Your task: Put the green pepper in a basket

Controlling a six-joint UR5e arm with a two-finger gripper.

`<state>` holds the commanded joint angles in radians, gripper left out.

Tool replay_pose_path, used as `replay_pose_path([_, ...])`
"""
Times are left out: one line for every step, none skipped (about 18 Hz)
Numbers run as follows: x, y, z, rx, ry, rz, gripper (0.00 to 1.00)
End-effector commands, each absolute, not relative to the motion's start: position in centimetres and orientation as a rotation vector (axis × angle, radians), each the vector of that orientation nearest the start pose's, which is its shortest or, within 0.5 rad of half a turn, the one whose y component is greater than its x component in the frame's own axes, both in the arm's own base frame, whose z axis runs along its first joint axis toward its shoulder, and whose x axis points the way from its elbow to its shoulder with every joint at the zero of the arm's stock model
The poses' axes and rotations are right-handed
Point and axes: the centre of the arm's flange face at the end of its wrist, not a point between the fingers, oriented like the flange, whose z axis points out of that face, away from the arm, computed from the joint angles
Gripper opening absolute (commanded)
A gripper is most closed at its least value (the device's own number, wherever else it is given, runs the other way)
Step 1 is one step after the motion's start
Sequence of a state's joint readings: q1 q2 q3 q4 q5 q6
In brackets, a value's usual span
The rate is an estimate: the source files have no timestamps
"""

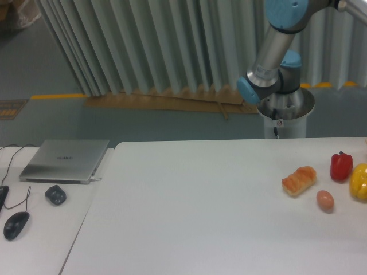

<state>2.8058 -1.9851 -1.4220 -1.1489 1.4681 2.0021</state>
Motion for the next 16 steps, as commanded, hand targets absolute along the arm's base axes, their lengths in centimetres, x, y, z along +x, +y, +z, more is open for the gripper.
replay_pose_path([-57.3, 36.0, 37.4, -2.809, 1.147, 0.255, 1.0])
replay_pose_path([-56.6, 36.7, 37.8, -2.803, 1.167, 0.261, 1.0])
replay_pose_path([-55.8, 37.6, 38.2, -2.794, 1.189, 0.269, 1.0])
replay_pose_path([-55.0, 38.5, 38.5, -2.785, 1.208, 0.272, 1.0])
replay_pose_path([-54.1, 39.3, 38.5, -2.78, 1.225, 0.266, 1.0])
replay_pose_path([-53.4, 40.0, 38.9, -2.775, 1.231, 0.264, 1.0])
replay_pose_path([-52.7, 40.5, 39.6, -2.77, 1.239, 0.274, 1.0])
replay_pose_path([-52.1, 41.2, 39.6, -2.767, 1.247, 0.271, 1.0])
replay_pose_path([-51.6, 41.8, 39.6, -2.765, 1.256, 0.27, 1.0])
replay_pose_path([-51.0, 42.4, 39.8, -2.76, 1.272, 0.274, 1.0])
replay_pose_path([-50.4, 42.9, 40.0, -2.757, 1.29, 0.279, 1.0])
replay_pose_path([-49.9, 43.3, 40.1, -2.754, 1.303, 0.281, 1.0])
replay_pose_path([-49.3, 43.9, 40.2, -2.754, 1.317, 0.281, 1.0])
replay_pose_path([-48.4, 44.4, 40.5, -2.756, 1.311, 0.287, 1.0])
replay_pose_path([-47.8, 44.7, 40.5, -2.767, 1.292, 0.271, 1.0])
replay_pose_path([-47.5, 44.7, 40.6, -2.779, 1.278, 0.253, 1.0])
